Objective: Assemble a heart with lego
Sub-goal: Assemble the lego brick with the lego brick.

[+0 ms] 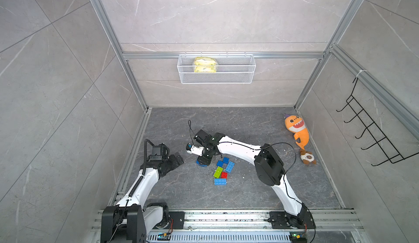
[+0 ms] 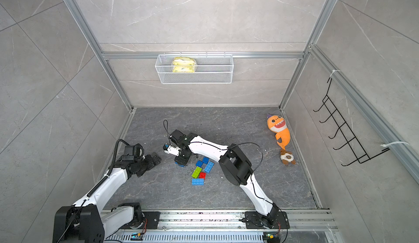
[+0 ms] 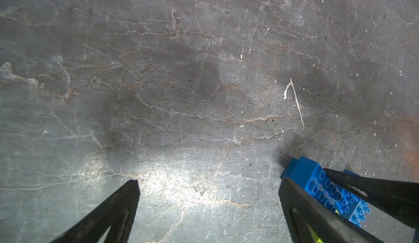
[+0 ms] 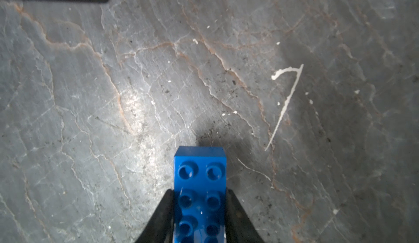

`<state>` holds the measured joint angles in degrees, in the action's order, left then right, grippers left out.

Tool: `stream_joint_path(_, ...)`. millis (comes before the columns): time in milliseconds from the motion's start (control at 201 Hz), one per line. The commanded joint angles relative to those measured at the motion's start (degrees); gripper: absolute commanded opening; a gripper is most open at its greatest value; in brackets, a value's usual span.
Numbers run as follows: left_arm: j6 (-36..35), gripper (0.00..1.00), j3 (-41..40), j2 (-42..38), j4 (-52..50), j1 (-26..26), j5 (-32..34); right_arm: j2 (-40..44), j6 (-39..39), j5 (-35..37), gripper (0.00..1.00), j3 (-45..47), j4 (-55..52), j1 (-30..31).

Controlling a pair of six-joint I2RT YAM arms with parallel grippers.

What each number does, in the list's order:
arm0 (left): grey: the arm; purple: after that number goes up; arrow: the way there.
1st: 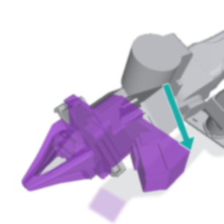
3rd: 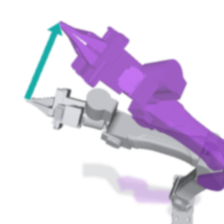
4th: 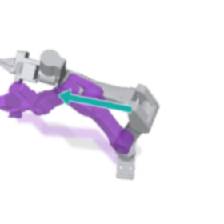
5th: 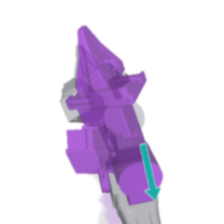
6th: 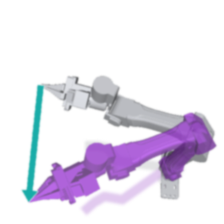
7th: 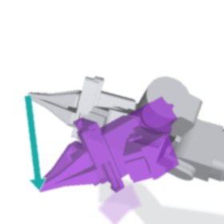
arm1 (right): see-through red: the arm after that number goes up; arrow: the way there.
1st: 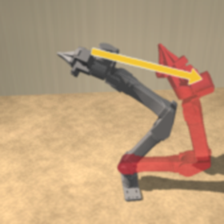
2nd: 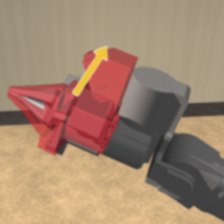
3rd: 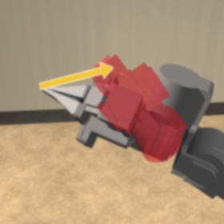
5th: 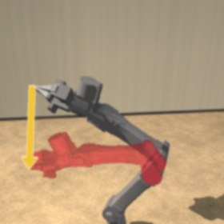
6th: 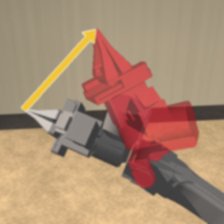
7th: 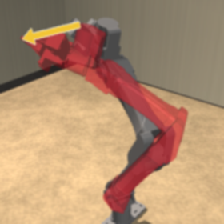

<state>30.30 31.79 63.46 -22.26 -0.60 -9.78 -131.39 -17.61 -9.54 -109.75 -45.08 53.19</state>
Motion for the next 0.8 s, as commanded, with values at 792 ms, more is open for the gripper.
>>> stream_joint_path(792, 2.5, 1.00, -1.5, 6.2, 10.4, 0.2, -12.8, 17.6, 27.6, 13.8, 0.74, 12.5, 4.4, 3.2)
